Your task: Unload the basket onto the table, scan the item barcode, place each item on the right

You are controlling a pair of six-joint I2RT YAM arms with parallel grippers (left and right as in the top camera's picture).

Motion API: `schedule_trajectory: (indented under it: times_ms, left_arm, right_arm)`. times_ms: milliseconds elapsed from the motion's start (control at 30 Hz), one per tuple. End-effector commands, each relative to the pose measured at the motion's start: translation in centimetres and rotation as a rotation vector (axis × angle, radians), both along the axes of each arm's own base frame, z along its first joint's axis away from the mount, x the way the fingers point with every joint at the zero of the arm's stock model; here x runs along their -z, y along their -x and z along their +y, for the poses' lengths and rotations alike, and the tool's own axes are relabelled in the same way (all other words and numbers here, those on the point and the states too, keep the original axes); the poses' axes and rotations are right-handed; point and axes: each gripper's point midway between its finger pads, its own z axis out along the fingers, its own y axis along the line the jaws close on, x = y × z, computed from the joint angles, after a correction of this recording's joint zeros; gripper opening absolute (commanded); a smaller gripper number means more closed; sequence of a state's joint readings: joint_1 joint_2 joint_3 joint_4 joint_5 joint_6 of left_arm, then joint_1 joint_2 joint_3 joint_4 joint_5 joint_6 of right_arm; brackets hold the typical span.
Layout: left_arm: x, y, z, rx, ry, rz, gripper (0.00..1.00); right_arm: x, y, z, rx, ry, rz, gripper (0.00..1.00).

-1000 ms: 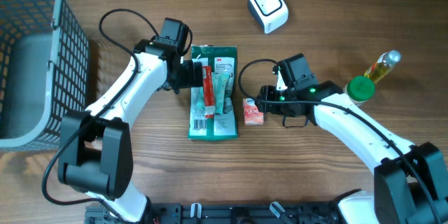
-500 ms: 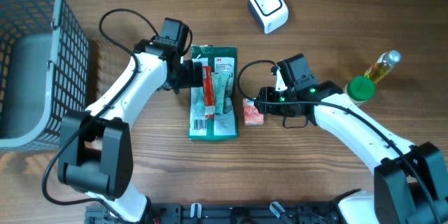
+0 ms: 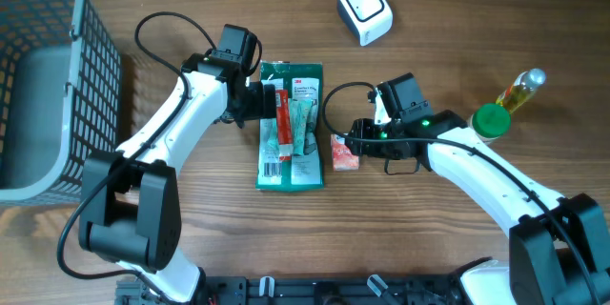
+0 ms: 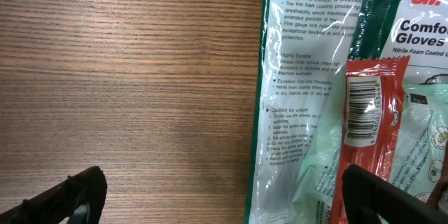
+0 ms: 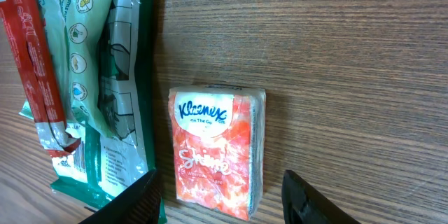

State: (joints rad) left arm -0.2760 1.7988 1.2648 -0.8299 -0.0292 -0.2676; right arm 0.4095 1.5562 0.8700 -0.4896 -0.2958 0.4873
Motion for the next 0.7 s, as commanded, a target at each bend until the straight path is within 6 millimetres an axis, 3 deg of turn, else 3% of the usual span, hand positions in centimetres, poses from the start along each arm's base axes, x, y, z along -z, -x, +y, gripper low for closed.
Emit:
schedule_trajectory:
  times_ms: [0,233,667]
  left_arm:
    - [-0.4,0.0,0.0,-0.001,-0.002,-0.013,1.0]
    - [-0.4,0.1,0.0,0.0,-0.002,-0.013,1.0]
    - [-0.4,0.1,0.0,0.0,-0.003,-0.013,1.0]
  right_arm:
    - [0.4,0.6,0.1,-0.023,-0.008,0.014,0.55]
    - [0.3,1.1,1.0,-0.076,-0.005,-0.003,0.59]
    - [0.2,0.9,1.1,-0.077,-0.008,-0.01,0.59]
